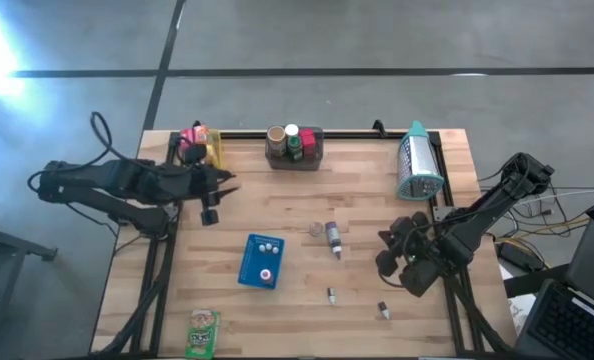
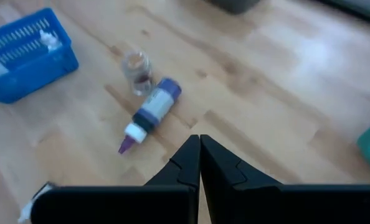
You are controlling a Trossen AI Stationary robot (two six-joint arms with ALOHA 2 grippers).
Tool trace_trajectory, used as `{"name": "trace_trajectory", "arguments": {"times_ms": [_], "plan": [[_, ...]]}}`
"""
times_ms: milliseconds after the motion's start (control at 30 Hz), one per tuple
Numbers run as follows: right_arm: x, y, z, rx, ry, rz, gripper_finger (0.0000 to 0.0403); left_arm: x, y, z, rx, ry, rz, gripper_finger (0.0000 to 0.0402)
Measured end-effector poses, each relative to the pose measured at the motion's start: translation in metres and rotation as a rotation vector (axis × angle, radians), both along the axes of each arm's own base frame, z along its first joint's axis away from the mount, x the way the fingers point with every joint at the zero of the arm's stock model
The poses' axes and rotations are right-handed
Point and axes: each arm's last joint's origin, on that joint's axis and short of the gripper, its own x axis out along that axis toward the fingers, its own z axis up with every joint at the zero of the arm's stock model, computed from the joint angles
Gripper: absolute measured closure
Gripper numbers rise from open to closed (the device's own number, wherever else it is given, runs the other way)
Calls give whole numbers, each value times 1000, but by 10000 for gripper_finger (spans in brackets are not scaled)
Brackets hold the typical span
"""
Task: Pick & Place Kitchen Items
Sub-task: Put the brown spice bottle into the black bin
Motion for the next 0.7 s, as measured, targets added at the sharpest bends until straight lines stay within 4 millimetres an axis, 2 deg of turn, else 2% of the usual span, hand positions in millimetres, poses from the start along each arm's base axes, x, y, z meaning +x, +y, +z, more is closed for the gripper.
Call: {"name": "trace_trajectory", "arguments": {"times_ms": [167,300,433,533,700], "plan": [[-5,-6,2,-72,24,2,394,2,1,4,24,-46,43,259],[-24,-22,6,-69,75,-6,394,4,1,6,21,-70,43,259],[-49,-43,11,-12,25,58,394,4,1,6,20,-78,45,259],[-66,-60,8,64,-13,110,394,4,1,7,20,-86,48,259],[-75,-79,4,59,-131,215,394,5,2,9,40,-111,94,259]]}}
